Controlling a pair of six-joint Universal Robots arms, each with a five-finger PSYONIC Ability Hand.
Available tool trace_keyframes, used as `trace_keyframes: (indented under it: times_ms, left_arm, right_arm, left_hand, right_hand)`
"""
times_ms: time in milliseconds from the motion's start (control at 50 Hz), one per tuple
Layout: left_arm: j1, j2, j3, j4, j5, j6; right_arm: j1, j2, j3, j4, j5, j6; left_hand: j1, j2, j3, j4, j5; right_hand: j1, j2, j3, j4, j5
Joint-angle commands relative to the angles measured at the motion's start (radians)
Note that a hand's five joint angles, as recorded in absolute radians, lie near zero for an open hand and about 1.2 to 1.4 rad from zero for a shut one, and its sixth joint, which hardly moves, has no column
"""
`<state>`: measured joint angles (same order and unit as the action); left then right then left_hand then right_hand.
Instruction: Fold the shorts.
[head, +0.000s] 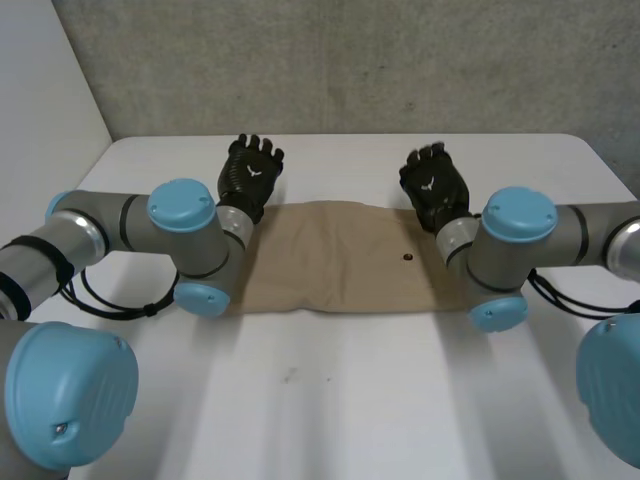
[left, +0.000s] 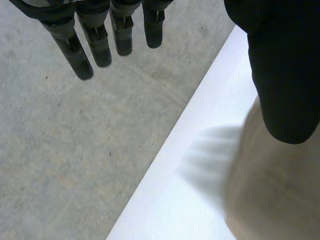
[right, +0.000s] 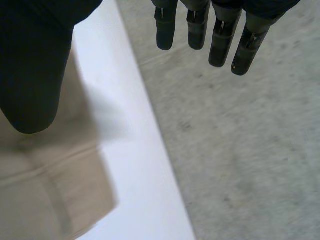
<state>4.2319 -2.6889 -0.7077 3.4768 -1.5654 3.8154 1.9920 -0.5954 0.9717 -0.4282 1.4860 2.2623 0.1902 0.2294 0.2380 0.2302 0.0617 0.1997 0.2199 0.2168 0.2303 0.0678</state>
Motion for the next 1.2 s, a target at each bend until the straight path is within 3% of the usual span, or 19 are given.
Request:
trace_keyframes:
  times_ms: [20,120,200,360,440,600,900,960,980,1200]
  left_arm:
    - [-0.004,0.184,-0.143,0.051,-0.002,-0.016]
    - [-0.004,0.355,-0.294,0.047,-0.005,-0.095]
    - [-0.004,0.527,-0.477,0.035,-0.004,-0.227]
    - [-0.001,0.701,-0.737,-0.059,-0.004,-0.371]
    - [-0.001,0.728,-0.829,-0.114,-0.007,-0.408]
    - [-0.007,0.750,-0.958,-0.127,-0.005,-0.445]
    - [-0.013,0.745,-0.974,-0.124,-0.007,-0.447]
    - [-0.013,0.745,-0.972,-0.124,-0.007,-0.447]
    - [-0.013,0.745,-0.972,-0.124,-0.007,-0.447]
    - [-0.010,0.776,-0.977,-0.125,-0.008,-0.445]
  right_arm:
    - [-0.008,-0.234,0.128,-0.064,0.005,0.149]
    - [-0.027,-0.449,0.280,-0.031,-0.006,0.374]
    - [-0.088,-0.561,0.381,0.084,-0.024,0.457]
    - [-0.153,-0.610,0.519,0.382,-0.070,0.532]
    - [-0.180,-0.610,0.582,0.450,-0.087,0.537]
    - [-0.219,-0.577,0.659,0.375,-0.179,0.537]
    - [-0.228,-0.371,0.567,0.276,-0.176,0.516]
    - [-0.228,-0.354,0.550,0.276,-0.173,0.511]
    - [-0.229,-0.351,0.542,0.275,-0.168,0.510]
    - [-0.358,-0.461,0.555,0.290,-0.119,0.508]
  left_hand:
    - [-0.016,-0.055,-0.063,-0.056,-0.062]
    - [-0.012,-0.051,-0.060,-0.052,-0.058]
    - [-0.012,-0.051,-0.060,-0.052,-0.058]
    - [-0.009,-0.048,-0.057,-0.049,-0.055]
    - [-0.006,-0.045,-0.054,-0.046,-0.052]
    - [-0.003,-0.042,-0.051,-0.043,-0.049]
    - [-0.006,-0.045,-0.054,-0.046,-0.052]
    - [-0.006,-0.045,-0.054,-0.046,-0.052]
    - [-0.006,-0.045,-0.054,-0.046,-0.052]
    - [-0.006,-0.045,-0.054,-0.046,-0.052]
  right_hand:
    - [-0.025,-0.045,-0.042,-0.056,-0.068]
    - [-0.025,-0.045,-0.042,-0.056,-0.068]
    - [-0.025,-0.045,-0.042,-0.056,-0.068]
    - [-0.025,-0.045,-0.042,-0.056,-0.068]
    - [-0.025,-0.045,-0.042,-0.056,-0.068]
    - [0.290,0.270,0.273,0.260,0.248]
    - [0.595,0.575,0.578,0.565,0.553]
    - [0.841,0.821,0.824,0.811,0.799]
    - [1.168,1.148,1.151,1.137,1.125]
    - [1.197,1.176,1.179,1.166,1.154]
